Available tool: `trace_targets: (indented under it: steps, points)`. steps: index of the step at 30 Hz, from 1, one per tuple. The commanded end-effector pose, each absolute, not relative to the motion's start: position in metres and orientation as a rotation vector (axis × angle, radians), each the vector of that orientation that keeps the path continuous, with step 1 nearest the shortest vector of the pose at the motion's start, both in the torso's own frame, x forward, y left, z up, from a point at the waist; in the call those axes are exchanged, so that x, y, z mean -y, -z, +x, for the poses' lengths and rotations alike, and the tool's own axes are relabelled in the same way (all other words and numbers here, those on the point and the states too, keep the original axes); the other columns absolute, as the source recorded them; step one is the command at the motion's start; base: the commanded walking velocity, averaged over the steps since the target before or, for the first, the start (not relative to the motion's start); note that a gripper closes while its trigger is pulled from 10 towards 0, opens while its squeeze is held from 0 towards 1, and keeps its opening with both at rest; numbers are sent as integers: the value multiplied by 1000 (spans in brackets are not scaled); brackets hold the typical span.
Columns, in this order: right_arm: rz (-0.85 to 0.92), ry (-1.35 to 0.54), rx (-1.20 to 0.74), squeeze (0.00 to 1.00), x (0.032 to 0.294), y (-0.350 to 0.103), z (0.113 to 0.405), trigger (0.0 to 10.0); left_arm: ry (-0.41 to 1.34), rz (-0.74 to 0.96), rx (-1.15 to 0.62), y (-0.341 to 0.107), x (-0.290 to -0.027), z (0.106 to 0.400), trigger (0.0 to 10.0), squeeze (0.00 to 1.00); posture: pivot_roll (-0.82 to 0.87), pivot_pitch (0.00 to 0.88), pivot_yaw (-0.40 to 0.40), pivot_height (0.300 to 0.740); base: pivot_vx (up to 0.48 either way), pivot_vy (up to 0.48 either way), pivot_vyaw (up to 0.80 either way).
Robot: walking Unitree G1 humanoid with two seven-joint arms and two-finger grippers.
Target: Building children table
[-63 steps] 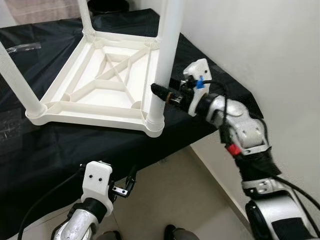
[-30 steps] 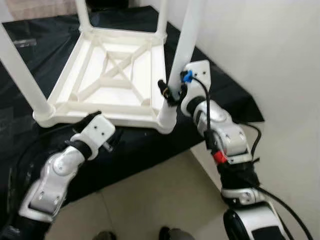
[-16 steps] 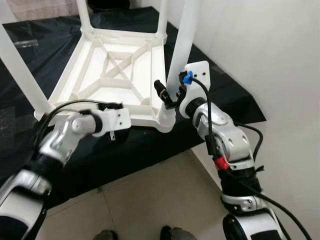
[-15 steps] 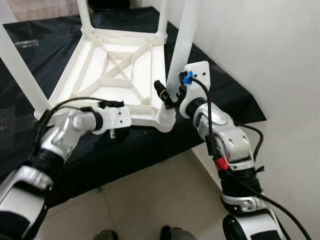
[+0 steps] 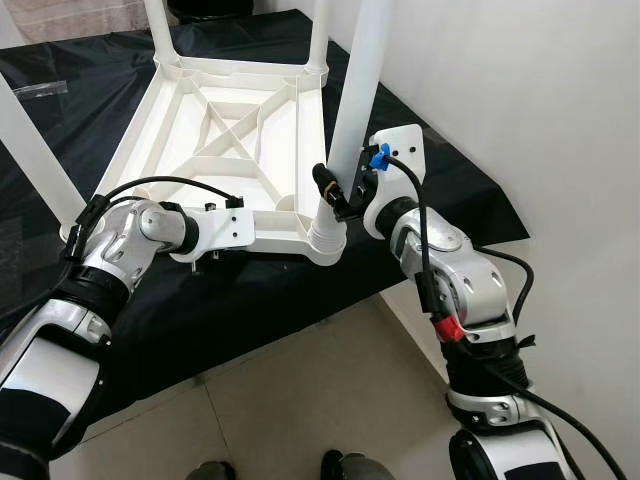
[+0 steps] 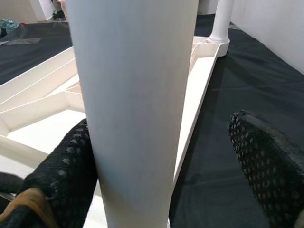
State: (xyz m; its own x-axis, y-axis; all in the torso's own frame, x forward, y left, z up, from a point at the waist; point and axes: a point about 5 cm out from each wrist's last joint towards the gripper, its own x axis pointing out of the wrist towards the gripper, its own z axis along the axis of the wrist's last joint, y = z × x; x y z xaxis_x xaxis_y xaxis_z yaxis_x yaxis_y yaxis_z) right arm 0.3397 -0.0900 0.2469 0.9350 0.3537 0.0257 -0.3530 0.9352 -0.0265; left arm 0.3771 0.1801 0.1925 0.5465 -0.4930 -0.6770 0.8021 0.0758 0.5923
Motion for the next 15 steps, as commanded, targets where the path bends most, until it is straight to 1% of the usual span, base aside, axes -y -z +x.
trace_targets:
  steps: [1,2,3,4,8,15]
  points:
    - [-29,-330,38,0,96,-249,338,9922,1058,1087,-498,-158,-191,367,0,0,-140,200,-80,740,0,0,0]
    - [-30,-329,47,0,96,-250,338,5176,1066,1082,-500,-157,-190,367,0,0,-140,200,-80,740,0,0,0]
    - [-30,-329,47,0,96,-250,338,5176,1066,1082,-500,-157,-190,367,0,0,-140,200,-80,740,0,0,0]
    - [-32,-344,58,0,96,-251,338,0,1077,1075,-503,-156,-190,366,0,0,-135,196,-81,740,0,0,0]
    - [-9,-403,95,0,93,-256,337,0,1098,1055,-504,-153,-189,364,0,0,-133,196,-83,740,0,0,0]
    - [3,-476,153,0,98,-265,337,0,1113,1048,-505,-148,-193,358,0,0,-132,196,-85,740,0,0,0]
